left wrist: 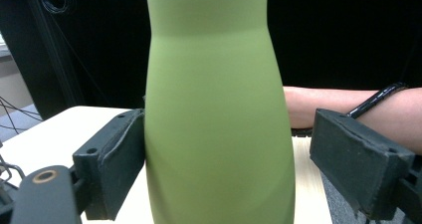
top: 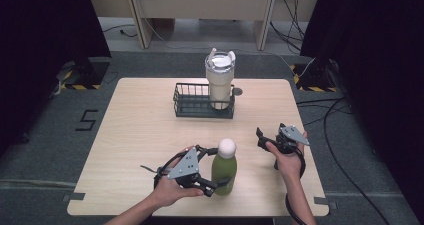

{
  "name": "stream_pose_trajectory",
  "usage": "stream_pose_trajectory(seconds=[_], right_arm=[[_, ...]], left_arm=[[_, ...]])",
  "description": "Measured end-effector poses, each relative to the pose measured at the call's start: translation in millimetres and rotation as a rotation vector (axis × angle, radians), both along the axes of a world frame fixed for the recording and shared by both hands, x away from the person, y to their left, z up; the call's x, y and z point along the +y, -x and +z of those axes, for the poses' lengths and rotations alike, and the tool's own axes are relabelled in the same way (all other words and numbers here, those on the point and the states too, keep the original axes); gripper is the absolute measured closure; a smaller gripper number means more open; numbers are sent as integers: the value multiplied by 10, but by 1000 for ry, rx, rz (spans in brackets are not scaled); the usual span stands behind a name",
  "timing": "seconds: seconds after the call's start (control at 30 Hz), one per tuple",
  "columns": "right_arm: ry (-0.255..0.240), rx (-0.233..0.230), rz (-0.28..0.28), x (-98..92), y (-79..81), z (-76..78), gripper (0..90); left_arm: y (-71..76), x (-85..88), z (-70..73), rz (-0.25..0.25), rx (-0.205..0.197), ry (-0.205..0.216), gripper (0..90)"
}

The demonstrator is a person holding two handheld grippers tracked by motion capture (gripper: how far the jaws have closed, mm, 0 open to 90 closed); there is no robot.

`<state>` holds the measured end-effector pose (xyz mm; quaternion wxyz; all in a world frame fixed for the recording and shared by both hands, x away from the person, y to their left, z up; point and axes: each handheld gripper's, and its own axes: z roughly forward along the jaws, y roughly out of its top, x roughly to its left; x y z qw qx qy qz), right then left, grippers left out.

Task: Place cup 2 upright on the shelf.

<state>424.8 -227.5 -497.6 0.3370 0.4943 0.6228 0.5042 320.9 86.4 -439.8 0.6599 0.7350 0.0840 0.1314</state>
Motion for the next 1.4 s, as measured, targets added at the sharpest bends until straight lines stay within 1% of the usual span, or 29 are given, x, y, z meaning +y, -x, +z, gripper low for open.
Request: stream_pose_trajectory(seconds=[0.27,0.33,0.4,0.53,0.67,0.87,0.97,1.23,1.4], right_arm=[[-3,6,0,-3,-2,-11,51],[-7,9,-1,3,-1,-12,51],[5,3,0,-1,-5,-13,51],[-4,9,0,8,0,-16,51],[1,10,2,0,-1,-20,52],[4,12,2,-1,-2,-26,52],[4,12,1,-2,-1,-28,52],[2,13,1,-2,-1,-33,53],[1,14,-3,-12,-4,-40,54]], left_arm=[[-24,-44,-41,1,12,-7,140],[-31,-52,-44,0,11,-10,141],[-40,-66,-44,-1,11,-11,144],[-54,-99,-39,-7,6,-16,145],[-68,-115,-53,-6,5,-19,156],[-79,-133,-58,-4,2,-16,185],[-88,-130,-60,-1,2,-9,227],[-86,-121,-61,-3,-4,-5,238],[-68,-117,-61,-8,-15,-4,240]])
